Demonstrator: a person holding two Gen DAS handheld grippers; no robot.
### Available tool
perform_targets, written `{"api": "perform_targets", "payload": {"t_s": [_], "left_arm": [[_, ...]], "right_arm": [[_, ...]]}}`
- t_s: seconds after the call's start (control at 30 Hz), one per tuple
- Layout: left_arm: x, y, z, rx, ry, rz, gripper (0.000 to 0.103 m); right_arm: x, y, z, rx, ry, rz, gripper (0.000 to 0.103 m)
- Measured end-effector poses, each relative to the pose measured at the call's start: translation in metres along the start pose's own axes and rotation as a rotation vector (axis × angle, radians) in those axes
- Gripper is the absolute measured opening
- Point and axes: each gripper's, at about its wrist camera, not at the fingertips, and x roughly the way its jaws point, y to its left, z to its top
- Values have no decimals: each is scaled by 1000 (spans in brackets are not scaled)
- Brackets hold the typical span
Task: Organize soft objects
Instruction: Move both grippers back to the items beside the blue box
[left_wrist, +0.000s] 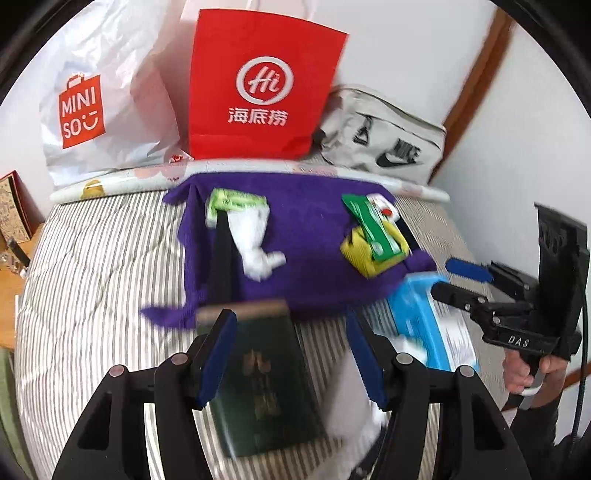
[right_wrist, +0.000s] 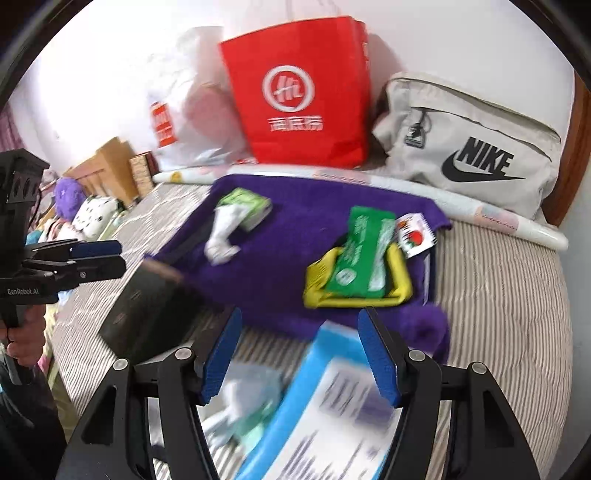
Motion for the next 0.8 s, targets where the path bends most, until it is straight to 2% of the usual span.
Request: {"api": "perform_targets", "payload": {"t_s": [0.23,0.5,0.57,0.6,0.63,0.7,0.8], "left_arm": [[-19,-3,-55,7,14,-16,59],[-26,3,-101,-6,22,-32,59],[-22,5,-109,-19,34,-44,59],[-20,8,-113,-32,44,-51,59],[-18,10,-116,-38,50,-56,59],[-13,12,-121,-50,60,-62,59],[-2,12,-125,-47,73,-76,59]], "right_arm": [[-3,34,-34,-61,32,41,65],[30,72,-49,-208,113,15,63],[44,76,-48,-236,146,-31,44],[49,76,-50,-240,163,-40,21],[54,75,-51,-243,184,-36,12],[53,70,-53,-227,174,-19,11],[30,66,-52,-194,100,8,10]]}}
